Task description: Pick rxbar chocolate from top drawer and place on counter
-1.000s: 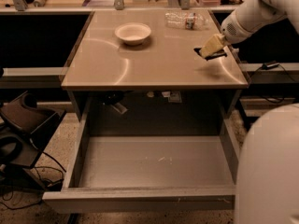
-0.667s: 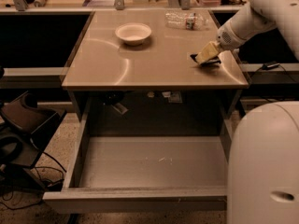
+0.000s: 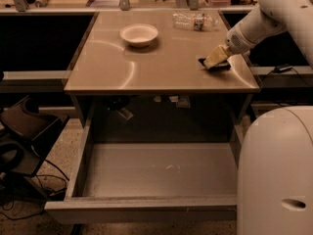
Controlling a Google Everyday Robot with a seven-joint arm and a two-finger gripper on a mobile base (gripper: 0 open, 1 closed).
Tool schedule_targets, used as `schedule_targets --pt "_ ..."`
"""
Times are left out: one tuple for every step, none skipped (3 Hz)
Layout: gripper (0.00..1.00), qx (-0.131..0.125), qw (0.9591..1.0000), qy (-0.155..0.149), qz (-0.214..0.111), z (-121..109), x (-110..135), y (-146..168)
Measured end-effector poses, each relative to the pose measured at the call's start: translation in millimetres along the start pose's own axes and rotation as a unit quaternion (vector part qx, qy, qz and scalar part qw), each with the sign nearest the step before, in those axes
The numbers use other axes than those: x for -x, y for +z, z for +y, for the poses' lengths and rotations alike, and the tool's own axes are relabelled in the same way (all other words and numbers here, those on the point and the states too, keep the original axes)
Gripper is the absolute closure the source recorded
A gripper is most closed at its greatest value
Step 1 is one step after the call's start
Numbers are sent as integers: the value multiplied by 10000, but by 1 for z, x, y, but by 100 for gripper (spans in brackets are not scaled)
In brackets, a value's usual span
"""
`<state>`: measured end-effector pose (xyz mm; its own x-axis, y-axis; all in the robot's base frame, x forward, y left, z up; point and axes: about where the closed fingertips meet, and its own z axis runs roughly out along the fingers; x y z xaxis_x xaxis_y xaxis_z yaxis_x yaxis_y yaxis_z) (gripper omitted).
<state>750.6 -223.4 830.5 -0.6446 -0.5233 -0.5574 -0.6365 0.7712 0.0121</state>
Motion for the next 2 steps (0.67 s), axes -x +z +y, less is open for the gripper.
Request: schedule_targets --pt "34 0 10000 0 0 0 0 0" --pt "11 0 10000 0 0 0 0 0"
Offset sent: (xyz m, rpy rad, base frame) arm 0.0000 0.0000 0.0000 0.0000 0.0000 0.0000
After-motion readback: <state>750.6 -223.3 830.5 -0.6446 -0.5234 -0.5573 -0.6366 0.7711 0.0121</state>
